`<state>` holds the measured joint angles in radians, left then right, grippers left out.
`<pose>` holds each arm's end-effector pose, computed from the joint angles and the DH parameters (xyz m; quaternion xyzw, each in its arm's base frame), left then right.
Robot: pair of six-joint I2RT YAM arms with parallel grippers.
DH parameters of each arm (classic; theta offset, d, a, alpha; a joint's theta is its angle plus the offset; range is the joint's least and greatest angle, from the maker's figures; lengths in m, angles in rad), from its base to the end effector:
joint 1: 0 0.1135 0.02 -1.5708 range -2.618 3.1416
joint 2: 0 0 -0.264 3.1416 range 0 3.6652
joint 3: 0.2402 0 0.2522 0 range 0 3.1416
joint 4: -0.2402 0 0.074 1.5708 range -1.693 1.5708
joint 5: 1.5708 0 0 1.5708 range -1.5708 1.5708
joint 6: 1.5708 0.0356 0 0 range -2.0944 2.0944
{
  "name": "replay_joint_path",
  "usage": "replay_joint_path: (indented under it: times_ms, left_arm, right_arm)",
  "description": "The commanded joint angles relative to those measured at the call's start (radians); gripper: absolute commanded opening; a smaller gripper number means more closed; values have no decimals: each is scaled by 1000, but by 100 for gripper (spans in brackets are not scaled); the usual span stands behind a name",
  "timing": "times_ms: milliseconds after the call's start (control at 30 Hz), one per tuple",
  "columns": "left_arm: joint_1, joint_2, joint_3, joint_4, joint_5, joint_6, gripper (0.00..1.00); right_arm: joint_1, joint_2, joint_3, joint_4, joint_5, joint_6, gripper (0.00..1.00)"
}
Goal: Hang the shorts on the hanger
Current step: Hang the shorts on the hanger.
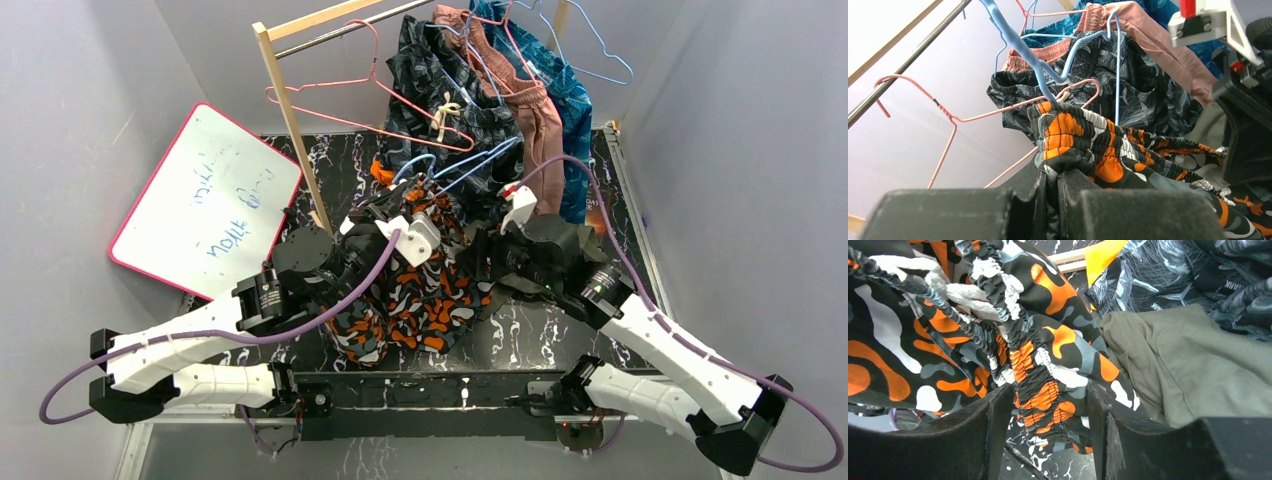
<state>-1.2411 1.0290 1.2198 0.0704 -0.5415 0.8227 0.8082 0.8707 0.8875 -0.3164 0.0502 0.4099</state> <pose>0.0866 -0.1965 0.4720 0.3948 0.4832 0.0006 0.7814 0.1384 0.1423 0.3472 -0.1445 0.7915 0.3230 0.4983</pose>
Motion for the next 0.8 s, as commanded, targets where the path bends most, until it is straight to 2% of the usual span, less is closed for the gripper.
replay_joint_path:
  times_ms: [0,167,333,533,700,767]
  left_arm:
    - [-4,-20,39,56,-25,15,0]
    - [-4,-27,41,40,-26,7,0]
    - [-4,-64,37,9,-15,-14,0]
    - [-4,-176,15,-161,88,-86,0]
    - [-5,-325,-15,-357,283,-157,0]
    - [-4,-355,-9,-435,306,-173,0]
  right_arm:
    - [67,54,104,-109,150,-35,46]
    - [67,85,99,-107,182,-18,21]
    - [67,74,100,-93,292,-3,0]
    - [65,-8,156,-95,515,-9,0]
    - [66,-12,264,-170,595,-31,0]
    - [66,-5,305,-207,613,-31,0]
